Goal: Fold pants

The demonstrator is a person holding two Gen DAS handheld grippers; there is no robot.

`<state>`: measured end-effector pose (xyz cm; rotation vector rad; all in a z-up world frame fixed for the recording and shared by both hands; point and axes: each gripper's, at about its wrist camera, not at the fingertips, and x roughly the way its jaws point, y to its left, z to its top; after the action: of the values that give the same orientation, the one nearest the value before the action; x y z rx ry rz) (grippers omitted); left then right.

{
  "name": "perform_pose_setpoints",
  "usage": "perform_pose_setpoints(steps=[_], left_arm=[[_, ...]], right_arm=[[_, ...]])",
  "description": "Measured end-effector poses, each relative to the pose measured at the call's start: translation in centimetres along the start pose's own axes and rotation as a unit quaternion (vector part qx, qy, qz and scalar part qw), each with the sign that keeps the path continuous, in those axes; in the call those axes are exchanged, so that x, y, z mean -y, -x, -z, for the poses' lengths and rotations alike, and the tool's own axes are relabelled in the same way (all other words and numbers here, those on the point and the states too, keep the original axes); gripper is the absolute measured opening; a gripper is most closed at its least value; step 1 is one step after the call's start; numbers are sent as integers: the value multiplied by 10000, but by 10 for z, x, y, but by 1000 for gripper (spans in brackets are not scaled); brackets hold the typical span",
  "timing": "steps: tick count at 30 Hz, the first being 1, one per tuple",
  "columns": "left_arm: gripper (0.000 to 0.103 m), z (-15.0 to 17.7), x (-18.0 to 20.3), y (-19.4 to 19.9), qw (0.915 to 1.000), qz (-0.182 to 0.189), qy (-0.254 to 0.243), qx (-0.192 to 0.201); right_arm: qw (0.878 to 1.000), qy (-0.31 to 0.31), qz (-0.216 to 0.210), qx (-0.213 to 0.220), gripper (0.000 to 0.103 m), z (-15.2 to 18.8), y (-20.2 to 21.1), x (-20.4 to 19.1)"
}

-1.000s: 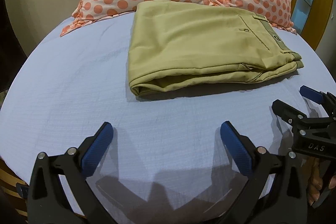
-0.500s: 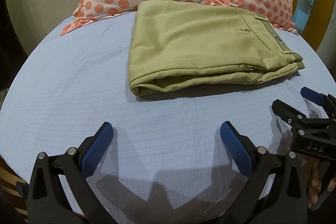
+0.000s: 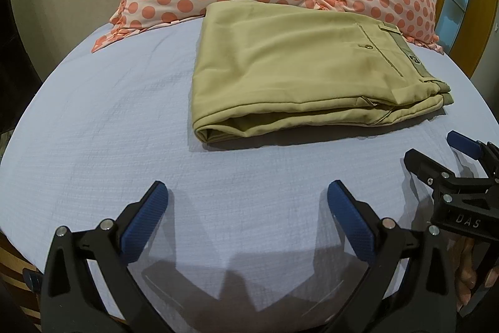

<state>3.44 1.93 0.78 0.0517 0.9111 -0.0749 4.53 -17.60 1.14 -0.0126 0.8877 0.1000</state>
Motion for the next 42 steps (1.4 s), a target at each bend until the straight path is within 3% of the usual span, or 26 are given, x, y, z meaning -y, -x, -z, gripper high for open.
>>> perform_pose_setpoints(steps=[42], left_arm=[[101, -1, -1, -1, 10000, -26, 19, 17]], right_arm=[[10000, -18, 12, 35, 102, -3, 0, 0]])
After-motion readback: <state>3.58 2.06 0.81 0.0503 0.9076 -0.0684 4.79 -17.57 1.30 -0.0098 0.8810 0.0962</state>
